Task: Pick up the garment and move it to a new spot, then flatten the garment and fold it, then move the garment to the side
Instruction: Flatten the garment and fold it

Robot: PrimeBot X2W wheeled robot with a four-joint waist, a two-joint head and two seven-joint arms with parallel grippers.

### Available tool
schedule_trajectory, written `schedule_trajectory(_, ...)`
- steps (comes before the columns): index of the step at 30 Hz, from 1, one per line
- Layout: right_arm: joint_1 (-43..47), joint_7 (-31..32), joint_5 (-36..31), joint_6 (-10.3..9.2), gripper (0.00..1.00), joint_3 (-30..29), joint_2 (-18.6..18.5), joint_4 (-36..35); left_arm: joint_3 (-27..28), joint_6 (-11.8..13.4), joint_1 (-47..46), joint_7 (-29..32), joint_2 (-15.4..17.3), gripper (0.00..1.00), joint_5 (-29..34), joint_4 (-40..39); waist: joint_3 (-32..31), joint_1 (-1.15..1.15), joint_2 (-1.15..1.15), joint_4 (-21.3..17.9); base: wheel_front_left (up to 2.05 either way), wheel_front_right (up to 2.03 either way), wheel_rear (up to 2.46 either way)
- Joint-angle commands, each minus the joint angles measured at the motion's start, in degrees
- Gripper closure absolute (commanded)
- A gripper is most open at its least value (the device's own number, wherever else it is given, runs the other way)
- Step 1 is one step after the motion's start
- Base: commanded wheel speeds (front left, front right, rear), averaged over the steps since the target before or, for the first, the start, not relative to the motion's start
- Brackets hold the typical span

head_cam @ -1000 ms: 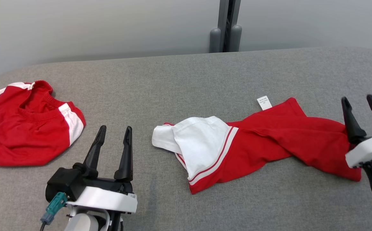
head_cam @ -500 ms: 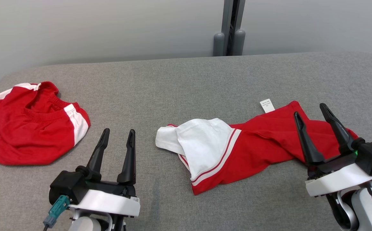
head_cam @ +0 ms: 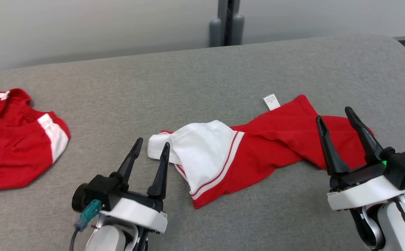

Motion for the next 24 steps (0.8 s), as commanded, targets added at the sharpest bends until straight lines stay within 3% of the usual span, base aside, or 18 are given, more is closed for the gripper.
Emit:
schedule_trajectory(1, -0.36, -0.08, -0.27, -0.02, 0.00, -0.28, 0.01, -0.05, -0.18, -0.10, -1.62, -0.01, 0.21, 0.00, 0.86, 1.02, 1.42, 0.00, 0.00, -1.97, 0.00, 0.00, 0.00)
schedule_trajectory(12, -0.67, -0.09, 0.19, -0.02, 0.00, -2.30, 2.62, -0.21, -2.58, -0.72, -13.62, 0.02, 0.98, 0.00, 7.25, 17.21, 4.22, 0.00, 0.00, -8.69, 0.00, 0.00, 0.00)
schedule_trajectory(20, -0.77, -0.09, 1.30, -0.02, 0.00, -3.27, 3.71, -1.16, -3.17, 1.05, -19.79, 3.12, 2.25, 0.00, 9.05, 25.04, 4.97, 0.00, 0.00, -10.65, 0.00, 0.00, 0.00)
schedule_trajectory(24, -0.34, -0.09, 0.45, -0.02, 0.00, -4.26, 4.00, -0.74, -3.79, 0.50, -21.16, 4.96, 2.51, 0.00, 9.03, 26.78, 5.03, 0.00, 0.00, -10.89, 0.00, 0.00, 0.00)
